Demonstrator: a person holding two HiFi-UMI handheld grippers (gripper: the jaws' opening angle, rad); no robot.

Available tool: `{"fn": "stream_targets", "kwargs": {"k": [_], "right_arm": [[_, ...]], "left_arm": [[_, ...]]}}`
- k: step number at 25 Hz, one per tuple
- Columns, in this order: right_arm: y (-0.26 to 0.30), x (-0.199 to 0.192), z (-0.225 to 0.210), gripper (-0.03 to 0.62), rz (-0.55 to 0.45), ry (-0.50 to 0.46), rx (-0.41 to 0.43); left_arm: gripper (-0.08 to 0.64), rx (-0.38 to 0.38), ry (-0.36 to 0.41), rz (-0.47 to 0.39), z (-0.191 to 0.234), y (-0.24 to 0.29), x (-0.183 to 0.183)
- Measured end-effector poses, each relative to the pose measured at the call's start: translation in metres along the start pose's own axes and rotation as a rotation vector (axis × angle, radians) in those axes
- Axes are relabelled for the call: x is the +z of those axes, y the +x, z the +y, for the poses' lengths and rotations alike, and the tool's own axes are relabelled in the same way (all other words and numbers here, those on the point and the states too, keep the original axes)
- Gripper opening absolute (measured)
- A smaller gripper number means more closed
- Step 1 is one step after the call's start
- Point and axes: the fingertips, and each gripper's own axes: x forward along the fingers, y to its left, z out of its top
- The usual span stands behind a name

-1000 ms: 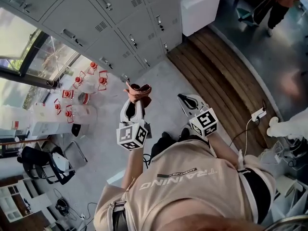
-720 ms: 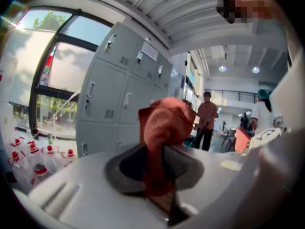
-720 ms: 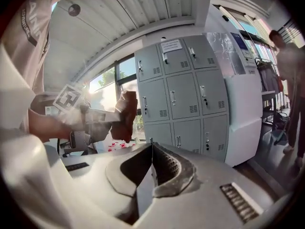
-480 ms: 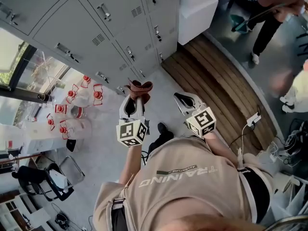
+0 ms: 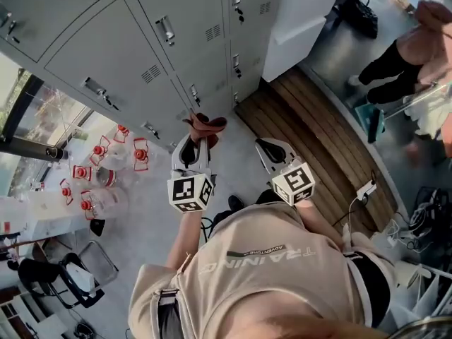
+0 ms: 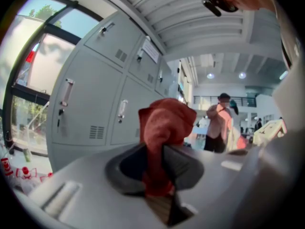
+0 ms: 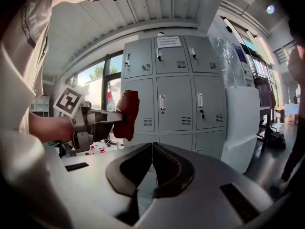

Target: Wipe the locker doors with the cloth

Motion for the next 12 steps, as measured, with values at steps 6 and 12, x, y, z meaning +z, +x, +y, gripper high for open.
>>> {"fn": "stream_targets", "kwargs": {"k": [6,12], "right_arm": [[0.036,0.003,-0.031,0.015,0.002,0.025,0.018],[0.086,0.02,-0.087,0.014,-0.032,0.025,0.089]], "left_arm": [[0.084,0.041,0.02,0.026,0.022,0.037,-0.001],[0.084,0.104,0.051,0.018,0.029,0.1,0.016]]}}
